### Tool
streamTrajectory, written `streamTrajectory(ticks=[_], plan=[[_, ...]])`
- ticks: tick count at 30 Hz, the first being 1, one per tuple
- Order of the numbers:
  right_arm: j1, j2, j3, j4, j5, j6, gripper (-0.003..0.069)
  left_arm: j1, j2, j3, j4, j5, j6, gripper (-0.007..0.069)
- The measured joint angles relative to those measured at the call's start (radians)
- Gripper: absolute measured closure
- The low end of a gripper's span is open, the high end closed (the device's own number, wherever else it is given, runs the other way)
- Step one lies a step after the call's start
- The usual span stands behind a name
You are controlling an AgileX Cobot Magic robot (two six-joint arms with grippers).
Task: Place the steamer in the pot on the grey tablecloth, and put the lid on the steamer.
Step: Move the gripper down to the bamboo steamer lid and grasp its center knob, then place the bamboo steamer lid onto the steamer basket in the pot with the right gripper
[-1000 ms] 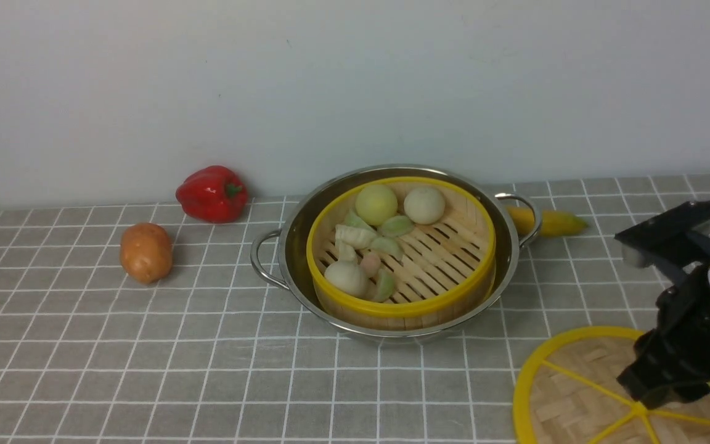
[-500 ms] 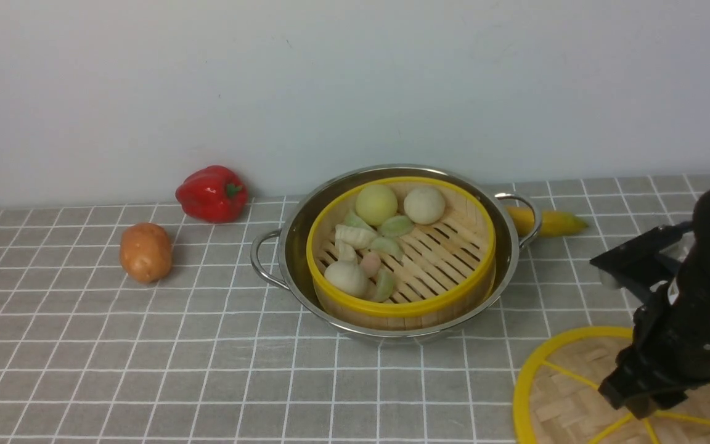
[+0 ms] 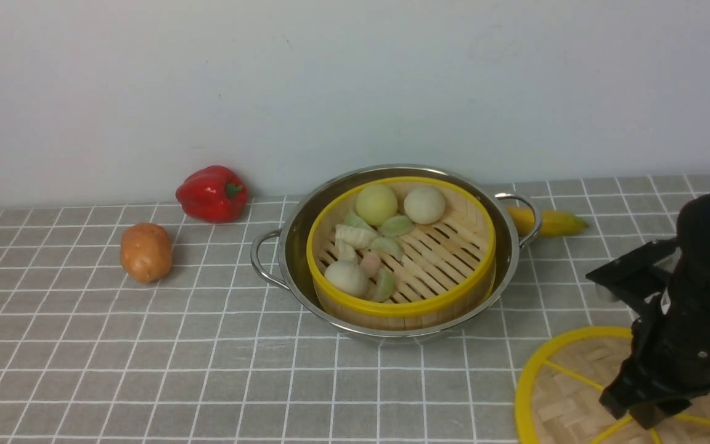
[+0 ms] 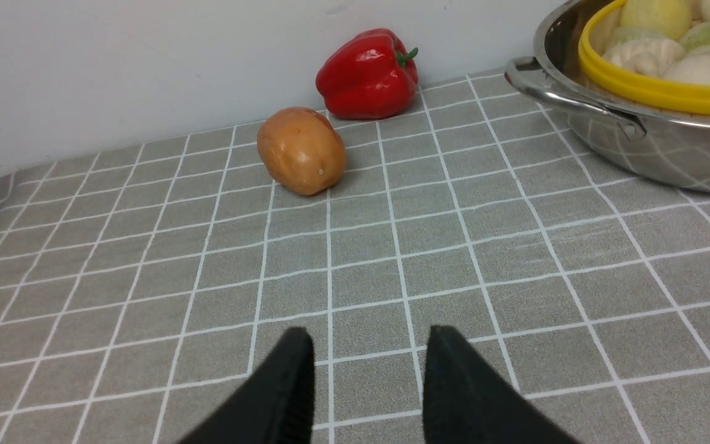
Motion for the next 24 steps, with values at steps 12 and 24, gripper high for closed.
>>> streamTrajectory(ticks=[12, 24], plan=[[0.000, -0.104, -0.238, -0.097, 0.191, -0.009, 0.0512, 0.000, 0.000, 0.000, 0.000, 0.000, 0.000, 0.0382], [0.007, -0.037, -0.674, 0.122, 0.213, -0.186, 0.0512, 0.000, 0.000, 0.000, 0.000, 0.000, 0.000, 0.0382]])
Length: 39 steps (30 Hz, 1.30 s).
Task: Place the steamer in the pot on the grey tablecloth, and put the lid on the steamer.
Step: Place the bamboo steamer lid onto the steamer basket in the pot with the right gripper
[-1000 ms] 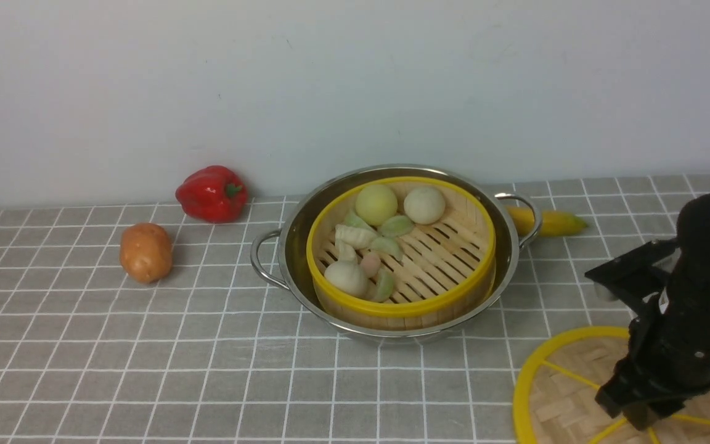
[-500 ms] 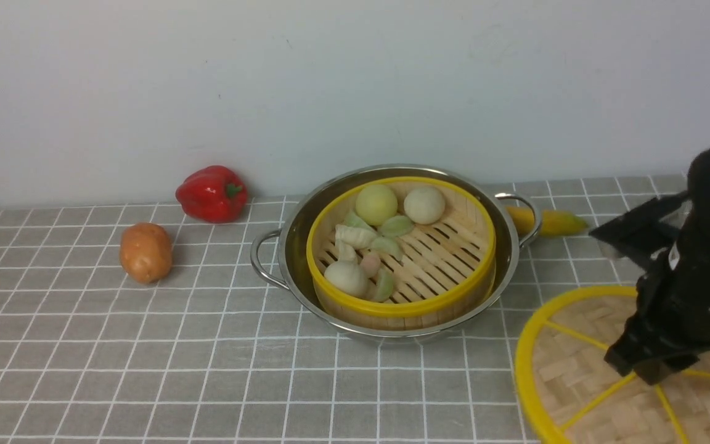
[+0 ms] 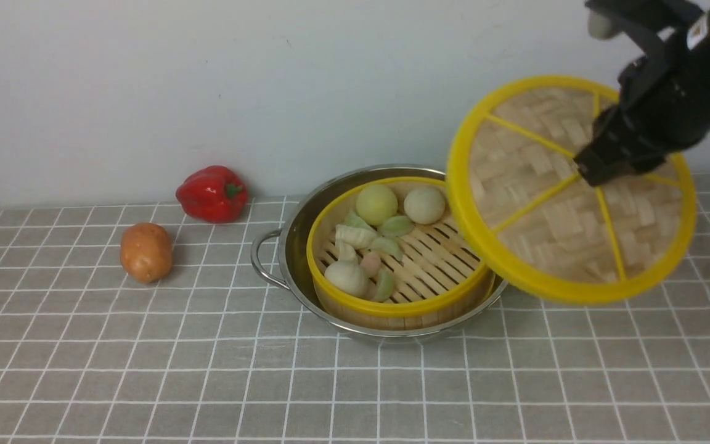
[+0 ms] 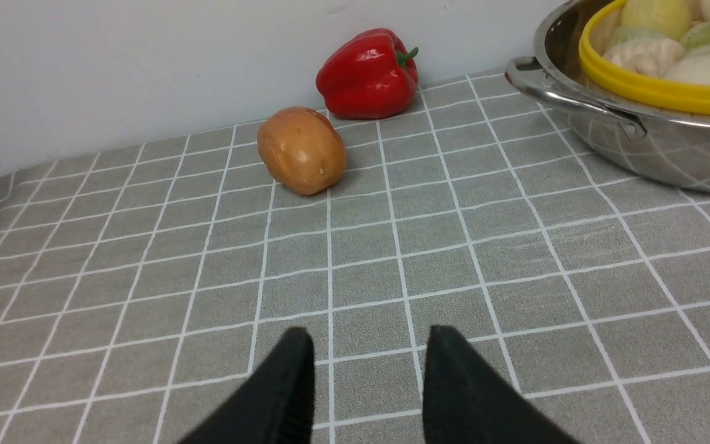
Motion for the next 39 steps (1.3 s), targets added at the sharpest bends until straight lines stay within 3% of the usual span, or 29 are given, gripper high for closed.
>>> streamTrajectory(ticks=[6, 15, 39], plan=[[0.069, 0.148, -0.200, 0.020, 0.000, -0.080, 0.0512, 0.000, 0.000, 0.000, 0.000, 0.000, 0.000, 0.0382], [0.195, 0.368, -0.392, -0.101, 0.000, -0.108, 0.0512, 0.000, 0.000, 0.000, 0.000, 0.000, 0.000, 0.0382], [0.224, 0.471, -0.399, -0.122, -0.003, -0.193, 0.0512, 0.000, 0.000, 0.000, 0.000, 0.000, 0.000, 0.0382]])
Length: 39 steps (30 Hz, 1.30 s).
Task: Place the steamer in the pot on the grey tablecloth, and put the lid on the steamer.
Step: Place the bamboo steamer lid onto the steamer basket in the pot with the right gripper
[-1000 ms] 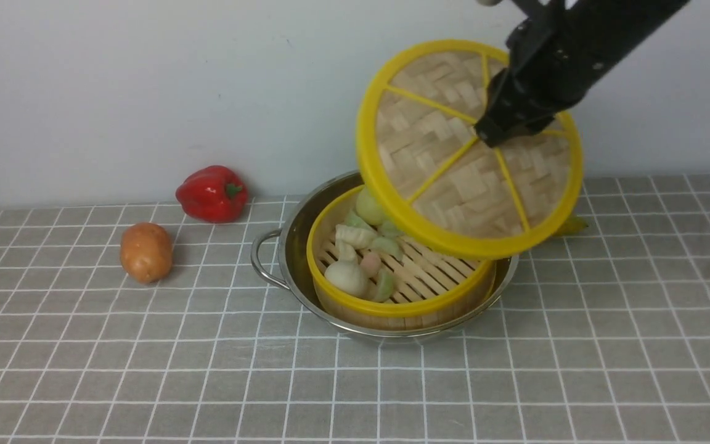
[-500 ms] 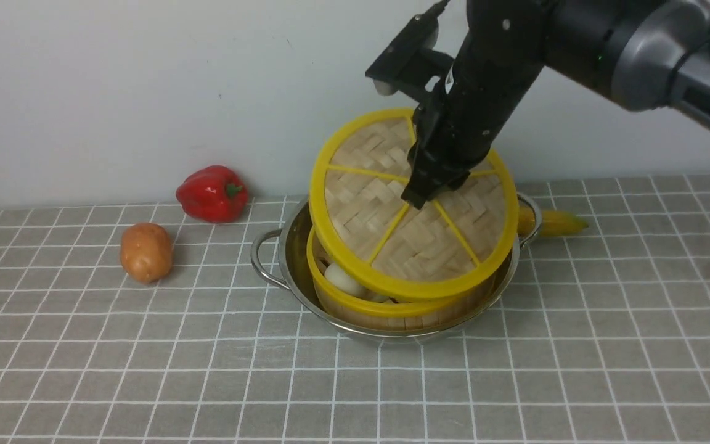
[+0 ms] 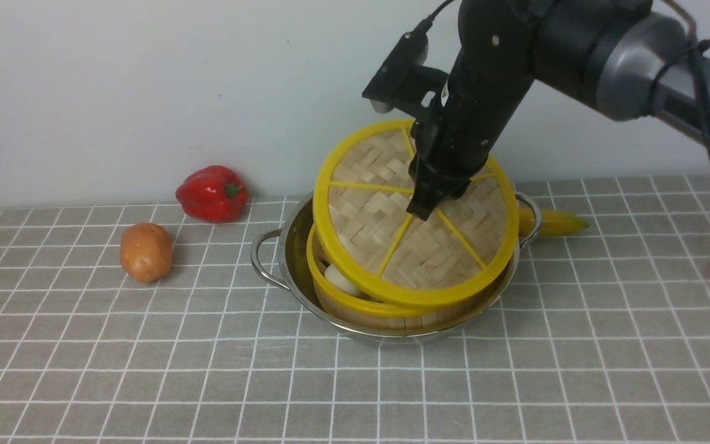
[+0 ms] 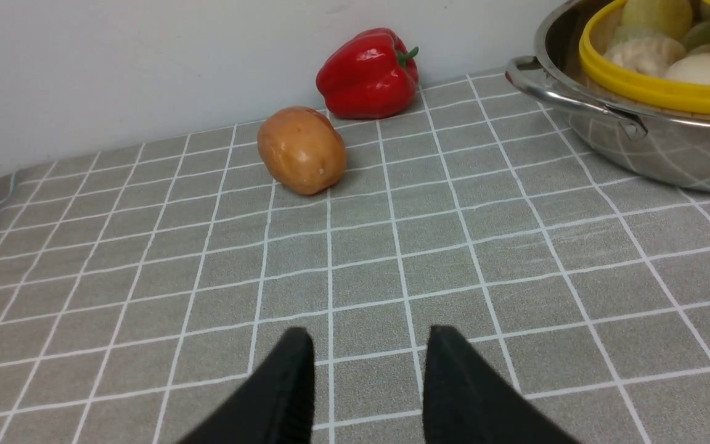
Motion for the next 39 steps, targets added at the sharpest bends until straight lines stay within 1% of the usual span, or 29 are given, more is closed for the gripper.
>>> streamTrajectory(ticks=[8, 21, 25, 31, 39], plan=[[0.000, 0.018, 0.000, 0.000, -0.049, -0.052, 0.0512, 0.000, 0.000, 0.000, 0.000, 0.000, 0.000, 0.0382], [0.000, 0.018, 0.000, 0.013, -0.074, -0.128, 0.0512, 0.000, 0.000, 0.000, 0.000, 0.000, 0.000, 0.0382], [0.000, 0.018, 0.000, 0.016, -0.120, -0.163, 0.0512, 0.000, 0.000, 0.000, 0.000, 0.000, 0.000, 0.0382], [0.000, 0.018, 0.000, 0.016, -0.140, -0.177, 0.0512, 0.000, 0.000, 0.000, 0.000, 0.000, 0.000, 0.0382], [0.000, 0.018, -0.004, 0.023, -0.101, -0.177, 0.0512, 0.000, 0.000, 0.000, 0.000, 0.000, 0.000, 0.0382]])
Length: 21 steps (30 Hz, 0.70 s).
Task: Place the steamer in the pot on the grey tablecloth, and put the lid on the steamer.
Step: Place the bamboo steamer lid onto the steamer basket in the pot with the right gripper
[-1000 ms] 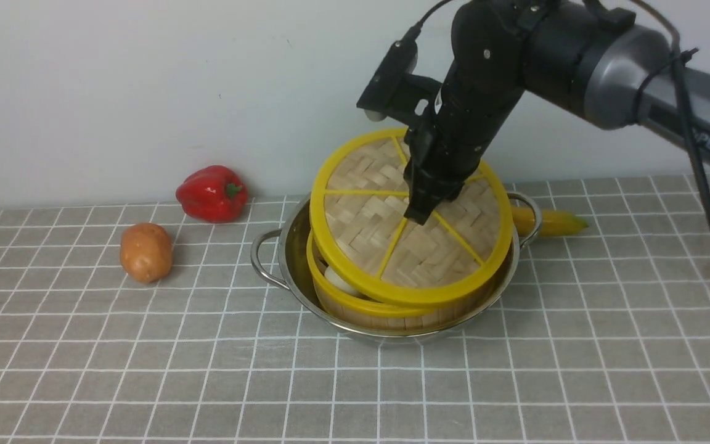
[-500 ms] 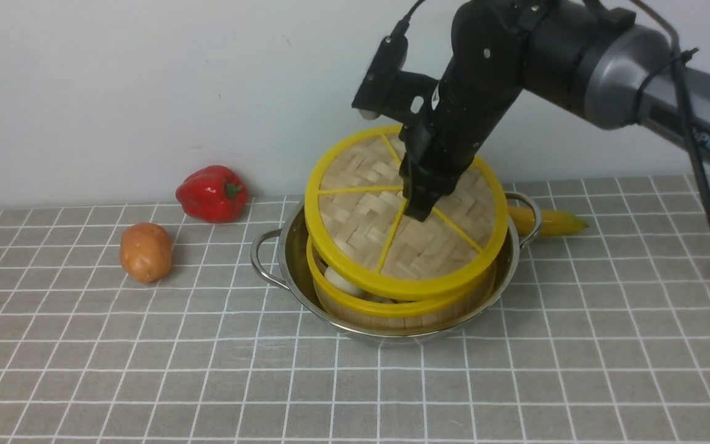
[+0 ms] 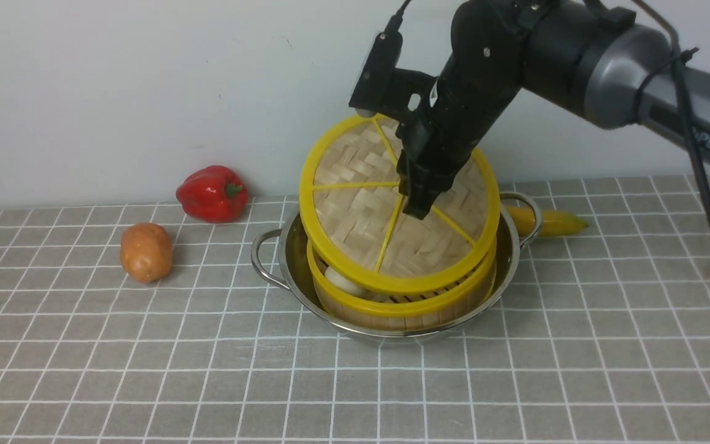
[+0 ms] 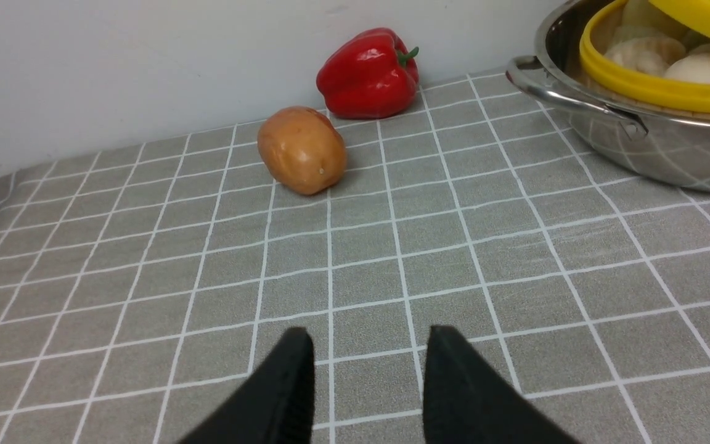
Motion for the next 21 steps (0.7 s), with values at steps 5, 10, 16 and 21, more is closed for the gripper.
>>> streamTrajectory(ticks=[5, 10, 16, 21], plan=[[0.000, 0.000, -0.003, 0.005, 0.032, 0.011, 0.0512, 0.000, 0.000, 0.000, 0.000, 0.000, 0.000, 0.0382], [0.000, 0.000, -0.003, 0.003, 0.024, 0.017, 0.0512, 0.000, 0.000, 0.000, 0.000, 0.000, 0.000, 0.0382], [0.000, 0.002, -0.023, -0.009, 0.030, 0.018, 0.0512, 0.000, 0.000, 0.000, 0.000, 0.000, 0.000, 0.0382], [0.000, 0.002, -0.127, -0.023, 0.096, 0.035, 0.0512, 0.000, 0.000, 0.000, 0.000, 0.000, 0.000, 0.0382]])
